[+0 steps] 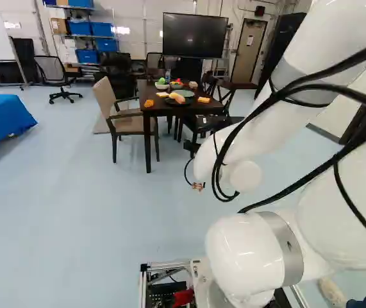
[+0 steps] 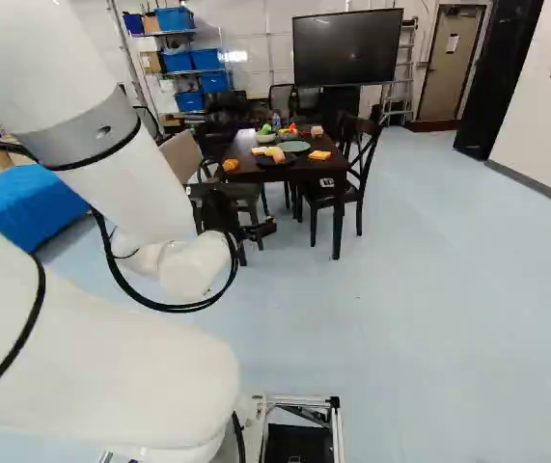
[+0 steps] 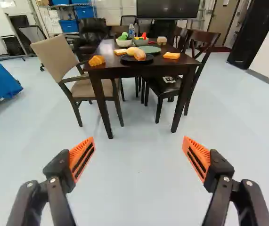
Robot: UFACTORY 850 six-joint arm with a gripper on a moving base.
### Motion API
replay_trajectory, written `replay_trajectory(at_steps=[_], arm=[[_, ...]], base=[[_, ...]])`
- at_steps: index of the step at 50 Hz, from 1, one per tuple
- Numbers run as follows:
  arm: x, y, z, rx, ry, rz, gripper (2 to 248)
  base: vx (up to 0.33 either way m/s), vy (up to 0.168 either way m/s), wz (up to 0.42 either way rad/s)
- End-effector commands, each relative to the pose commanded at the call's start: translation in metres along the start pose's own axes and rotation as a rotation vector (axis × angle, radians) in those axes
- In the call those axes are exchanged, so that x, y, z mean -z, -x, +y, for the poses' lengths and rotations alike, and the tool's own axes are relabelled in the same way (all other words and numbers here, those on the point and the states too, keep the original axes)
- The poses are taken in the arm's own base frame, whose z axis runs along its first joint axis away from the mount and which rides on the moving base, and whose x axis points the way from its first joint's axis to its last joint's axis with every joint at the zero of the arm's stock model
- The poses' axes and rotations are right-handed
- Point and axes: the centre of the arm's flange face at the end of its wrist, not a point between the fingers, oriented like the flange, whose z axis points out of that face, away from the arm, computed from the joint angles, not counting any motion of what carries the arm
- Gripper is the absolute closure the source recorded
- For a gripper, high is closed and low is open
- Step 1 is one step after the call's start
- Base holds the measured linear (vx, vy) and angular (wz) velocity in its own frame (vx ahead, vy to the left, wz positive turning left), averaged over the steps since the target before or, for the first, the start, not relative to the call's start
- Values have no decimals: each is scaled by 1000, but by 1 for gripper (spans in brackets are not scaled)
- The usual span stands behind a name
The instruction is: Move the croissant to the empty plate
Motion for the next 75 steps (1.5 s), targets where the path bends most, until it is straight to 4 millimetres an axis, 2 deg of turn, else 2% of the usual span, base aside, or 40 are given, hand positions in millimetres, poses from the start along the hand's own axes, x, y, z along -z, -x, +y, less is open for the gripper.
replay_trajectory(at_steps=[30,75], arm=[[0,0,0,0,0,0,3],[0,0,0,0,0,0,3]], base=[[66,-12,-15],[198,-47,-6]])
